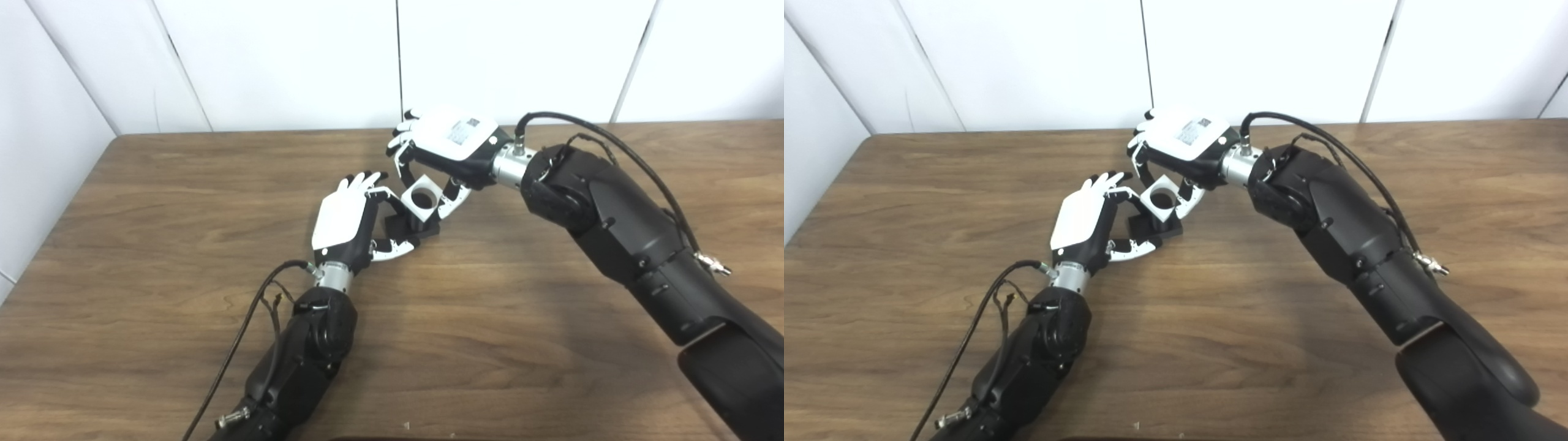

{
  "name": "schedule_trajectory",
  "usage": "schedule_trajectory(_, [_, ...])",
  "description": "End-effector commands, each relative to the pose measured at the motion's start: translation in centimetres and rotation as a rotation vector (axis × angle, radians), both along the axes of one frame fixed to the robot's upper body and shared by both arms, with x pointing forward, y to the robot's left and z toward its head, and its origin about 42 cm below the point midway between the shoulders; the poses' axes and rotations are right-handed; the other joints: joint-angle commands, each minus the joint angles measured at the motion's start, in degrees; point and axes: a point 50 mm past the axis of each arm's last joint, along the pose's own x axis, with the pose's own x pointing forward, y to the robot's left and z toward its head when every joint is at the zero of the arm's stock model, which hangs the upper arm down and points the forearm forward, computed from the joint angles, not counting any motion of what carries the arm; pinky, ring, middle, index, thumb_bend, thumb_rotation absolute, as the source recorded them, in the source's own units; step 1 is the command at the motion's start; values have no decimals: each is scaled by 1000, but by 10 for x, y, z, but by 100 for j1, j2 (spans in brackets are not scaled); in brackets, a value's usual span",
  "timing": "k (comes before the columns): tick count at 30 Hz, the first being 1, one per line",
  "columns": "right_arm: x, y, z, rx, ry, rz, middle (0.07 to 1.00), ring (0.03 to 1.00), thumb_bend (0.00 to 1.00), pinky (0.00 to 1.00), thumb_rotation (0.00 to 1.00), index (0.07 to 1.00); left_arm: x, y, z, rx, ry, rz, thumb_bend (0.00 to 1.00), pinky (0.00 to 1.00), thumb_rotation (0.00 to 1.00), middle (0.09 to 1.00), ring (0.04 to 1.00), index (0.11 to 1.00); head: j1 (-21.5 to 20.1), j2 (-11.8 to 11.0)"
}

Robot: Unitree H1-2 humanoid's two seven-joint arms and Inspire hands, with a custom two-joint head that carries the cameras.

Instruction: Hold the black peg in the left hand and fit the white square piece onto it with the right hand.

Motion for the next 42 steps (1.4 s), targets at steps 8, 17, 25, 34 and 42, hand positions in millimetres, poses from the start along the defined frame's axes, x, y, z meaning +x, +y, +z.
schedule_trajectory(8, [9, 11, 20, 28, -60, -15, 814, 887, 505, 932, 154, 485, -26, -4, -39, 78, 189, -36, 517, 961, 88, 903, 949, 491, 39, 37])
schedule_trajectory(17, [15, 12, 8, 9, -36, -32, 809, 881, 504, 925, 154, 485, -29, -6, -42, 65, 195, -30, 519, 961, 85, 905, 949, 491, 77, 72])
schedule_trajectory(25, [21, 7, -3, 2, -11, -65, 807, 881, 506, 958, 152, 485, -32, -5, -42, 61, 198, -35, 518, 992, 86, 913, 958, 491, 89, 102])
schedule_trajectory(34, [26, -3, -14, -96, 103, -152, 872, 931, 658, 986, 342, 619, -32, -3, -41, 60, 201, -28, 518, 1000, 86, 910, 961, 491, 82, 118])
schedule_trajectory(42, [23, -27, -29, -249, 222, -265, 963, 978, 1000, 959, 659, 994, -32, -1, -41, 61, 200, -22, 519, 997, 82, 908, 957, 491, 40, 131])
